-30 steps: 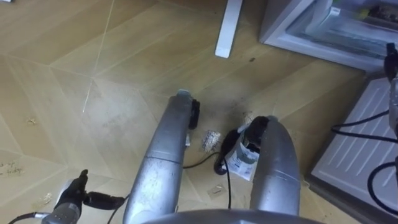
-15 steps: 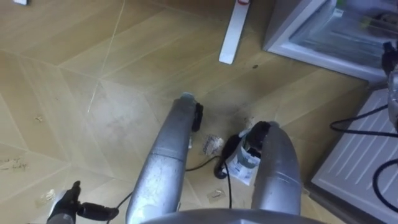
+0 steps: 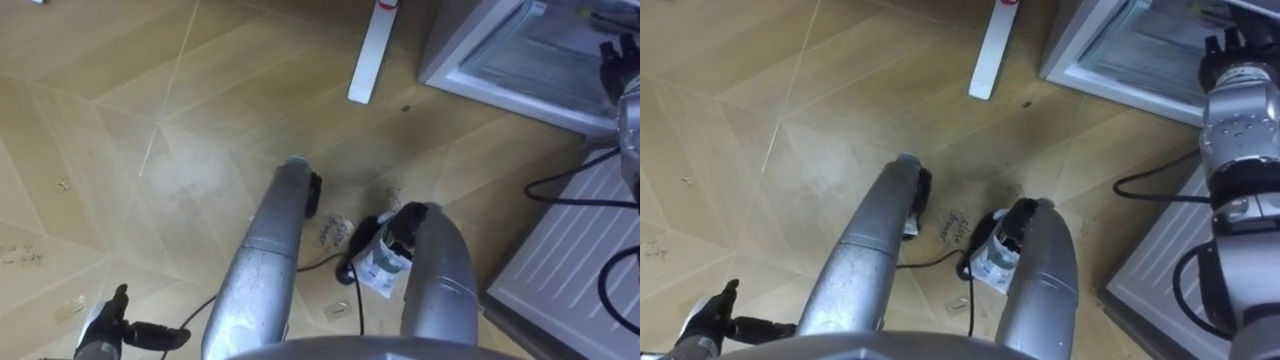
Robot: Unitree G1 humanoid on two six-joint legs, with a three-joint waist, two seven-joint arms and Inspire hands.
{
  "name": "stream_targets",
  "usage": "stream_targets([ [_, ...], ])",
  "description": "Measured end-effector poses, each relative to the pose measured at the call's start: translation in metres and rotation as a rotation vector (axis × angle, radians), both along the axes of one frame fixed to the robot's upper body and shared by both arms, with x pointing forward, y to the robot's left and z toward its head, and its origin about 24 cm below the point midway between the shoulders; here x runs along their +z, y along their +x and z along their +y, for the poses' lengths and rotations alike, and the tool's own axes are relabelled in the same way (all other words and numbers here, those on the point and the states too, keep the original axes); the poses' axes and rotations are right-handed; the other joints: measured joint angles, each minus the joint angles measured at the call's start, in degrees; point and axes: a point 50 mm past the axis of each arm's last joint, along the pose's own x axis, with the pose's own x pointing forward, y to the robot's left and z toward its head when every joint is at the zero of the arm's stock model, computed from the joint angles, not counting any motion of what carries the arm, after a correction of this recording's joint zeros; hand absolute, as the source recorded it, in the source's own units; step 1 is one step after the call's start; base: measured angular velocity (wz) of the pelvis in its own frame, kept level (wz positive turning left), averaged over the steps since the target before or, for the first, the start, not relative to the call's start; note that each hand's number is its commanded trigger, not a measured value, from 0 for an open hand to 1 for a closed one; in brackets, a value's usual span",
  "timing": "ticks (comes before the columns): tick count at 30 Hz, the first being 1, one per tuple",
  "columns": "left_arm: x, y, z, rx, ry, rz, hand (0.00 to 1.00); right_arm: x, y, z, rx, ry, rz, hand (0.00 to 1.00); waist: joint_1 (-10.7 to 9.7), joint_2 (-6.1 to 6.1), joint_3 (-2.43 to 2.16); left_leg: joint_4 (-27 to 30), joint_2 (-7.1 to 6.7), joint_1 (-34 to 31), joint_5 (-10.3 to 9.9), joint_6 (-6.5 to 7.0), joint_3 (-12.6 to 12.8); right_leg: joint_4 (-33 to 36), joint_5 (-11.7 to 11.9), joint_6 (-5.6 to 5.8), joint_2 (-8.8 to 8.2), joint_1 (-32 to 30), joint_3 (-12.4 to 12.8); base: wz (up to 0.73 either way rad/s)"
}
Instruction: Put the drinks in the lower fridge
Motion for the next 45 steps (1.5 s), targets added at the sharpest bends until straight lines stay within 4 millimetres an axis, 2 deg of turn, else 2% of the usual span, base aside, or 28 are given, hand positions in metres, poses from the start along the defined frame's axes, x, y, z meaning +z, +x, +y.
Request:
stream_targets([
  [6,0.001,0.006,-0.004,-0.019,-0.01,-0.025,0.0,-0.007,-0.001,0.002,0.008,0.017,0.029,0.0,-0.5,0.03,0.02,-4.0,-0.14,2.6,1.2,0.37,-0.3,-4.2,1.1,0.39,0.34,2.8,-0.8,0.04],
  [12,0.0,0.007,-0.006,-0.02,-0.016,-0.021,0.0,-0.012,-0.003,0.003,0.029,0.022,0.061,0.0,-1.2,-0.17,0.14,-9.7,-0.22,5.8,3.1,0.55,-0.5,-9.8,3.2,0.98,1.11,5.5,-1.4,0.01],
  [16,-0.001,0.007,-0.003,-0.012,-0.009,-0.008,0.0,-0.026,-0.009,0.002,0.082,0.0,0.138,0.0,-1.1,-1.21,0.7,-13.6,-0.07,9.8,3.8,0.48,-0.9,-14.1,4.2,1.26,1.94,9.6,-1.9,0.01],
  [20,0.0,0.014,0.0,-0.016,-0.006,-0.018,0.0,-0.045,-0.024,-0.002,0.117,-0.015,0.189,0.0,-1.1,-1.42,0.75,-15.7,0.19,12.6,4.1,0.55,-1.3,-17.6,4.5,1.69,2.44,13.4,-3.3,0.14],
  [24,0.0,0.017,0.004,-0.018,-0.017,-0.011,0.0,-0.065,-0.04,-0.004,0.262,-0.128,0.284,0.0,-2.4,-1.64,0.78,-17.8,0.06,15.9,4.3,0.86,-1.2,-20.8,4.7,2.37,2.46,17.6,-4.6,0.12],
  [27,0.0,0.022,0.004,-0.021,-0.026,-0.013,0.0,-0.076,-0.05,-0.005,0.367,-0.156,0.321,0.0,-2.7,-1.66,0.75,-18.5,0.92,17.8,4.3,0.92,-0.8,-23.2,5.1,2.89,3.24,20.3,-5.0,0.01],
  [30,-0.001,0.022,0.007,-0.005,-0.029,-0.004,0.0,-0.087,-0.066,-0.009,0.478,-0.21,0.374,0.0,-3.2,-1.33,0.57,-19.2,1.14,20.1,4.3,0.92,-0.9,-26.1,5.5,3.2,4.03,24.1,-6.1,0.09],
  [33,-0.003,0.019,0.008,0.003,-0.033,0.023,0.0,-0.098,-0.09,-0.021,0.508,-0.233,0.44,0.0,-3.3,-0.79,0.2,-21.5,0.94,23.8,4.4,1.01,-1.0,-29.2,6.2,4.15,4.54,28.1,-6.6,0.1],
  [35,-0.006,0.013,0.005,0.021,-0.042,0.046,0.0,-0.109,-0.11,-0.025,0.519,-0.221,0.485,0.0,-3.5,0.34,-0.51,-23.6,1.33,27.4,4.5,1.19,-1.3,-33.3,7.5,4.94,5.79,32.5,-7.0,0.04],
  [36,-0.007,0.012,0.005,0.024,-0.043,0.052,0.0,-0.112,-0.115,-0.026,0.534,-0.219,0.496,0.0,-3.5,0.56,-0.65,-24.5,1.35,28.6,4.5,1.31,-1.2,-34.4,7.8,5.14,6.03,33.8,-7.0,0.0],
  [38,-0.011,0.007,0.001,0.031,-0.051,0.075,0.0,-0.127,-0.142,-0.027,0.597,-0.216,0.569,0.0,-3.7,1.74,-1.37,-27.3,1.83,33.2,4.8,1.76,-1.1,-38.7,9.3,5.75,6.9,38.6,-7.0,-0.03],
  [39,-0.011,0.006,0.001,0.035,-0.052,0.08,0.0,-0.13,-0.148,-0.026,0.608,-0.208,0.58,0.0,-3.7,1.81,-1.41,-28.1,1.87,34.4,4.9,1.9,-0.8,-39.5,9.5,5.79,6.92,39.4,-6.9,-0.11],
  [41,-0.013,0.002,-0.001,0.032,-0.047,0.098,0.0,-0.147,-0.173,-0.016,0.659,-0.165,0.622,0.0,-4.1,1.9,-1.65,-32.0,1.79,38.9,5.4,2.64,-0.2,-42.8,10.5,6.18,7.09,43.4,-6.9,-0.05],
  [45,-0.017,-0.011,-0.006,0.053,-0.059,0.121,0.0,-0.173,-0.218,0.004,0.695,-0.065,0.702,0.0,-4.7,2.14,-2.23,-35.0,1.94,43.6,5.6,2.74,1.2,-47.0,11.9,6.53,7.97,47.8,-6.0,-0.14],
])
